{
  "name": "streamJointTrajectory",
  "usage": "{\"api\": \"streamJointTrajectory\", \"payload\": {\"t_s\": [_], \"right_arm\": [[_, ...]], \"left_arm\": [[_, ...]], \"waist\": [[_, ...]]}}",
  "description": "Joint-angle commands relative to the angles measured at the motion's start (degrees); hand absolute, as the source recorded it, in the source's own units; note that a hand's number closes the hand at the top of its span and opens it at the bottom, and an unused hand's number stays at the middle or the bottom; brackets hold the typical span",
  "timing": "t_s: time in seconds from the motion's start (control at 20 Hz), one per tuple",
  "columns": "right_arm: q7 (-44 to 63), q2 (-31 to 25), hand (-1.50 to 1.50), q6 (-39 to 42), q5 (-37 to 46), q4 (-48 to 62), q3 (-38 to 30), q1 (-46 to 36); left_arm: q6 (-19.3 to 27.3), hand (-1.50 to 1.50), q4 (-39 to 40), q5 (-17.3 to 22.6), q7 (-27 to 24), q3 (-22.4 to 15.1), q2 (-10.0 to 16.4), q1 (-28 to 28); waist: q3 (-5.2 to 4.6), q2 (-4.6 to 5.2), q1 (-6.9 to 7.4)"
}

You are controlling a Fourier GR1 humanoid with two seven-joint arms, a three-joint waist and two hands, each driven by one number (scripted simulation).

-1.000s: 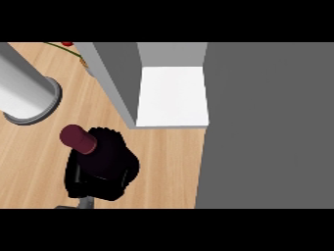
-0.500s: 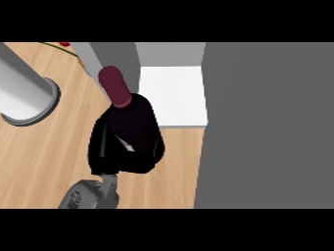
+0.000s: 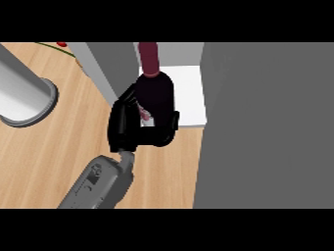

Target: Pick up the wine, place it into the cabinet and close the cabinet

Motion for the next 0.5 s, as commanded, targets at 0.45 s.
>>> {"api": "streamJointTrajectory", "payload": {"t_s": [0.45], "right_arm": [[4.7,1.1,-1.5,0.6,-4.7,-10.7,0.7,2.9]], "left_arm": [[-0.2,1.5,22.3,10.6,-12.8,-1.6,0.0,-7.3]], "waist": [[-0.05,0.16,-0.39]]}}
